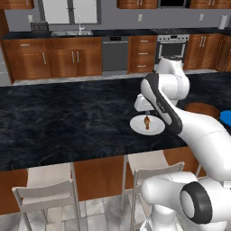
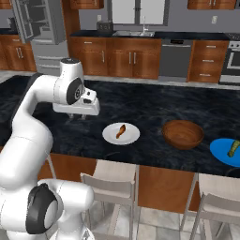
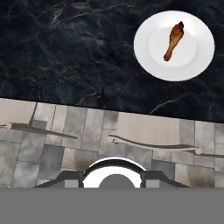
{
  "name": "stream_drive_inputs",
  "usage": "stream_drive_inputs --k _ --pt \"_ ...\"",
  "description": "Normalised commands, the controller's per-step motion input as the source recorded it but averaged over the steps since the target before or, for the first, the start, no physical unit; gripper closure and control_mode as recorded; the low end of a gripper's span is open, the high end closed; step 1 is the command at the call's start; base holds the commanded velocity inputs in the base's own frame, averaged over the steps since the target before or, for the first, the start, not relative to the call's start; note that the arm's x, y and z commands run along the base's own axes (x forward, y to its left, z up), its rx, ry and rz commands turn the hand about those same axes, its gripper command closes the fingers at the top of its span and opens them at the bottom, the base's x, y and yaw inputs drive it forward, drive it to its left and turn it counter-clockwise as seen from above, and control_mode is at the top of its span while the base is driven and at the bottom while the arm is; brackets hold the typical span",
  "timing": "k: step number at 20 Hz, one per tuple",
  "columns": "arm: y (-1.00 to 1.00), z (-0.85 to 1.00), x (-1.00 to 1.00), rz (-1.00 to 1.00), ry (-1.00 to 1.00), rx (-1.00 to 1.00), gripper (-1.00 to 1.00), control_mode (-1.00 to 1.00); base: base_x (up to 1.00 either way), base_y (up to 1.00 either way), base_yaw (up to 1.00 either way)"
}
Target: Pick the chicken drumstick and squash from their plates and place them in the bowl. Then put the bowl in the fridge.
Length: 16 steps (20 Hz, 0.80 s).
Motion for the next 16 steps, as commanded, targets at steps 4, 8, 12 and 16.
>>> stream_drive_inputs --k 4,8,12,16 --pt "-0.17 -0.08 0.0 0.0 0.0 0.01 -1.0 -1.0 0.0 0.0 0.0" --pt "-0.38 -0.24 0.03 0.0 0.06 0.0 -1.0 -1.0 0.0 0.0 0.0" --pt "-0.33 -0.14 -0.01 0.1 -0.09 0.0 -1.0 -1.0 0.0 0.0 0.0" --pt "-0.34 -0.15 -0.01 0.03 -0.05 0.0 -1.0 -1.0 0.0 0.0 0.0"
